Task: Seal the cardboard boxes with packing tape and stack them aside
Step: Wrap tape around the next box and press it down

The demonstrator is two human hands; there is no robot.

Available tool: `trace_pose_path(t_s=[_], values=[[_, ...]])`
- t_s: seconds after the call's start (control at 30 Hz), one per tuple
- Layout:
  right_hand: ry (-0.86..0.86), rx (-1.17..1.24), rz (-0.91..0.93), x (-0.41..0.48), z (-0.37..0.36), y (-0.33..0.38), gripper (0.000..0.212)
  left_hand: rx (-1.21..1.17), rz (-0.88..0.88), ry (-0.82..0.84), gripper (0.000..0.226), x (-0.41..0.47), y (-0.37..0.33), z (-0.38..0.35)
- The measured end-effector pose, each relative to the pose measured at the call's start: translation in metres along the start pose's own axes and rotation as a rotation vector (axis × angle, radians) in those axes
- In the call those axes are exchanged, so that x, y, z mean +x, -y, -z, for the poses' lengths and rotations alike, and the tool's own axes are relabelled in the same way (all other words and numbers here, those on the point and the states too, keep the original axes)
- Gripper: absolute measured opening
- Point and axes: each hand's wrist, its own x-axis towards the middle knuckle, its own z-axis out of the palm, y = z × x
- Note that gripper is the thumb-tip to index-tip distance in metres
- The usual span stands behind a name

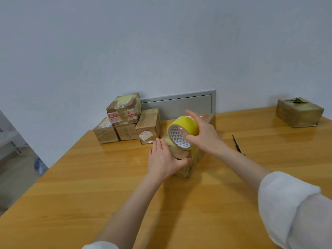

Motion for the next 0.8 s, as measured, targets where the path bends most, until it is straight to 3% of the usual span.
trace_pose_path(t_s=[0.17,0.37,0.47,0.57,0.67,0.8], values=[[0.057,-0.116,0.041,-0.005,0.016,0.018,0.047,-0.008,-0.015,0.027,0.128,-0.002,0.005,-0.001],[0.098,-0.111,-0.015,-0.020,0.032,0.013,0.031,-0.014,0.000,0.058,0.129,0.003,0.001,0.000],[0.108,-0.098,-0.033,-0.020,0.033,0.016,0.026,-0.012,-0.003,0.058,0.128,0.004,0.000,0.002],[0.174,-0.146,-0.106,-0.025,0.036,0.004,0.037,-0.033,0.006,0.066,0.128,0.005,0.003,0.003],[0.201,-0.131,-0.167,-0.042,0.032,-0.019,0.025,-0.019,0.000,0.074,0.129,0.005,0.003,0.003],[0.204,-0.143,-0.180,-0.042,0.034,-0.025,0.026,-0.001,-0.007,0.098,0.129,0.010,0.001,0.004]])
